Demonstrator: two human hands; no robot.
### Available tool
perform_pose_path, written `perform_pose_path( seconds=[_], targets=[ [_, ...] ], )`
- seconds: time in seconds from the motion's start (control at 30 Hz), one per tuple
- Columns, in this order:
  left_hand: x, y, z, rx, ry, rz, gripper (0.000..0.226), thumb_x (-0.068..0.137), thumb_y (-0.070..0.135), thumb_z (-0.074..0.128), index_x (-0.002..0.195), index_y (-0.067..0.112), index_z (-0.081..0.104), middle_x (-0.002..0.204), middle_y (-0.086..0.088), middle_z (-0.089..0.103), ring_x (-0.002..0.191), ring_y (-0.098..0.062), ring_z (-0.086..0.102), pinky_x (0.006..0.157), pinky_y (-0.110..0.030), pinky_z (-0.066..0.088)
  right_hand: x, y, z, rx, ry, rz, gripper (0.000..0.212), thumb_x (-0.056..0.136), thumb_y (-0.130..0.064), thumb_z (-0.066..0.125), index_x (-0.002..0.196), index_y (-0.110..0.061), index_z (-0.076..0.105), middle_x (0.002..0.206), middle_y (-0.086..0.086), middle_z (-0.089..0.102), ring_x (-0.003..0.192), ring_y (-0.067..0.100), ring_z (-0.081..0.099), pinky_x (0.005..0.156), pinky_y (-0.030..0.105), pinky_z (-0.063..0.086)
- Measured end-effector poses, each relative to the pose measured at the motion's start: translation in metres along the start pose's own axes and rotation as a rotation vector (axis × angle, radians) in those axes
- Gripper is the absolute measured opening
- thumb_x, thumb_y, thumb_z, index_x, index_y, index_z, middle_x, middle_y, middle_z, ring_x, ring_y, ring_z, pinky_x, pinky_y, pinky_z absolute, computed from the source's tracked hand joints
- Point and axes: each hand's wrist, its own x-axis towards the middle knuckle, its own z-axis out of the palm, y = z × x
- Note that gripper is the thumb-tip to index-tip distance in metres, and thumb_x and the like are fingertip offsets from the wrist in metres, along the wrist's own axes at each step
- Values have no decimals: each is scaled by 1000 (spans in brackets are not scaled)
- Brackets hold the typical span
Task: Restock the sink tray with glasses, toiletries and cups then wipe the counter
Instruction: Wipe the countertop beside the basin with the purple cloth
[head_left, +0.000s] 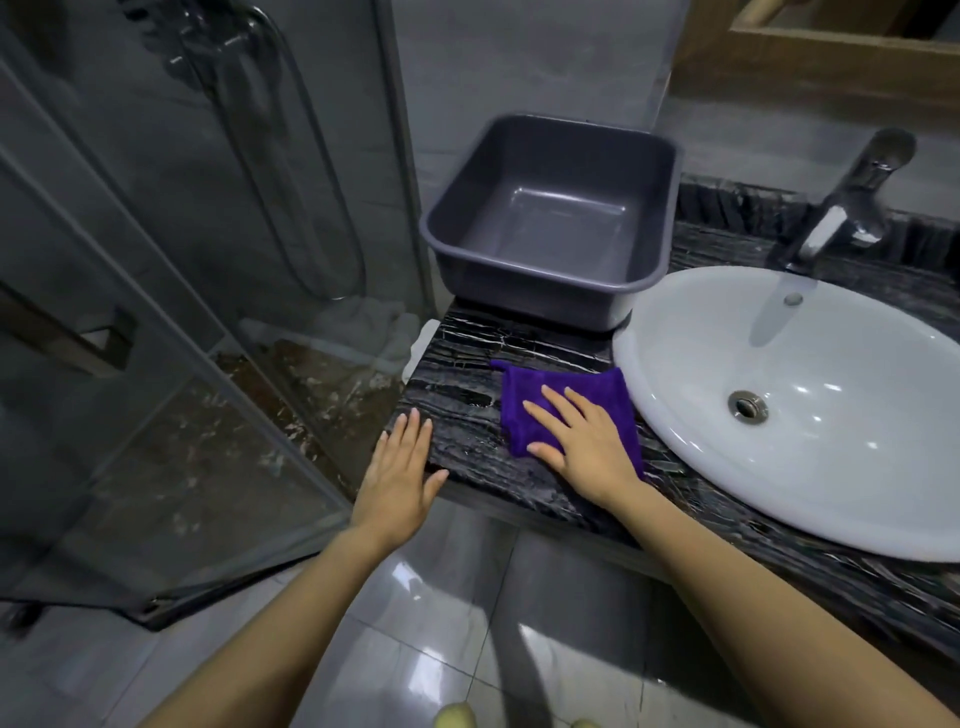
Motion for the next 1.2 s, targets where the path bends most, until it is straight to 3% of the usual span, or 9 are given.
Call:
perform_pose_path(
  seconds=[0.1,0.2,0.33,0.43,0.5,0.57,0.93,1.1,1.2],
  targets=[
    [2,-5,2,-2,15,17,89,76,65,-3,149,14,2,148,5,-17,139,-13,-20,115,-27,-12,8,-5,-4,215,132,121,43,92,-36,53,134,-30,51,146,-3,46,136,23,37,108,36,28],
    [2,-11,1,10,16,32,86,79,65,1,149,15,3,150,6,-15,141,-12,-17,116,-26,-12,16,-9,-18,492,185,257,38,93,-31,52,130,-21,57,126,10,62,122,27,48,101,36,35],
    [1,-12,0,17,15,46,88,77,66,-2,148,15,1,150,5,-17,142,-13,-18,115,-26,-14,11,-44,-23,659,151,208,44,94,-32,52,135,-18,50,134,7,57,128,21,42,105,22,26],
    [1,-13,0,23,20,53,80,85,63,5,148,15,-1,152,4,-17,141,-12,-20,115,-26,-15,9,-71,-4,444,-23,114,47,97,-46,36,142,-32,37,156,-5,28,146,18,14,118,35,6],
    [1,-13,-1,5,20,54,74,92,56,21,148,14,-2,154,2,-16,141,-12,-21,115,-27,-15,17,-76,7,205,-107,54,51,98,-51,19,147,-38,21,160,-9,4,148,20,-8,118,43,-8],
    [0,-12,-1,10,17,57,75,93,56,25,148,15,-5,152,3,-20,140,-13,-23,114,-27,-17,30,-75,12,52,-120,12,52,98,-51,13,148,-39,7,161,-8,-7,147,24,-15,116,49,-13],
    [0,-8,-4,55,-30,33,78,91,61,19,147,16,-11,155,-1,-20,138,-12,-27,115,-29,-18,115,-61,10,-75,-172,70,60,92,-61,13,147,-43,-1,160,-6,-12,147,26,-15,115,55,-10],
    [-1,-3,-10,-1,-60,18,91,74,70,-3,148,16,-8,158,-1,-15,137,-7,-26,115,-27,-16,108,-45,11,-50,-119,105,62,90,-64,15,147,-42,4,161,-8,-5,148,21,-8,117,49,-6],
    [-4,9,-7,6,-58,58,78,88,63,14,148,18,-9,158,-1,-15,137,-8,-26,114,-26,-17,89,-22,8,-53,-92,172,62,90,-64,16,147,-43,5,161,-8,-2,148,20,-5,118,47,-3]
  ],
)
